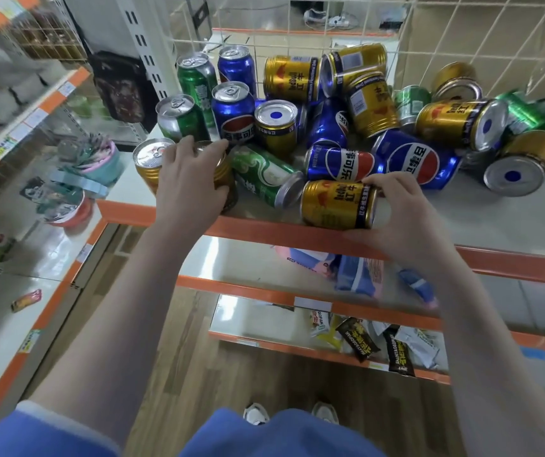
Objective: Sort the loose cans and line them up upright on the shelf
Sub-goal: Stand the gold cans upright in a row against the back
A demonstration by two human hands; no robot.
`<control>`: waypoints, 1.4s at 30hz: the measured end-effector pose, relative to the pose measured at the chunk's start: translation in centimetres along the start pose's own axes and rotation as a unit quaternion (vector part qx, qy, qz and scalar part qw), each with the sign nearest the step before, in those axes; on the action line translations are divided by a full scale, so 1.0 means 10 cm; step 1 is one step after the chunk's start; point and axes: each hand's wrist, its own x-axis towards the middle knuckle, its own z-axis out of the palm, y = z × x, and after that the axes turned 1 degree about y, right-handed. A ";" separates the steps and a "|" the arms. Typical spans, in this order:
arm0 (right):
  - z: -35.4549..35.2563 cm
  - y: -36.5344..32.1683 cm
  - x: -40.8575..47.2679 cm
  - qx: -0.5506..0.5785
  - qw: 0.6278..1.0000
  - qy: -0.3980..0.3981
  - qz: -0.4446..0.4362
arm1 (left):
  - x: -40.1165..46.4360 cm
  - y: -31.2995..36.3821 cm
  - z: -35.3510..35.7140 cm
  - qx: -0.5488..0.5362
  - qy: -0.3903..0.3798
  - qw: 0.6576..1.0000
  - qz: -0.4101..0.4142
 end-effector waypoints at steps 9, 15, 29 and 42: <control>-0.14 0.05 -0.04 0.078 0.996 0.044 0.022 | 0.13 0.00 -0.05 0.033 -0.010 0.999 -0.004; -0.14 0.03 -0.04 0.097 0.993 0.057 0.023 | 0.11 0.04 -0.05 -0.020 -0.011 1.000 -0.003; -0.12 -0.01 0.01 0.082 0.993 0.081 0.036 | 0.00 0.00 -0.19 -0.069 0.029 0.997 -0.002; -0.20 -0.11 0.01 0.076 0.991 0.106 0.035 | 0.05 0.27 -0.51 -0.107 0.024 0.993 0.036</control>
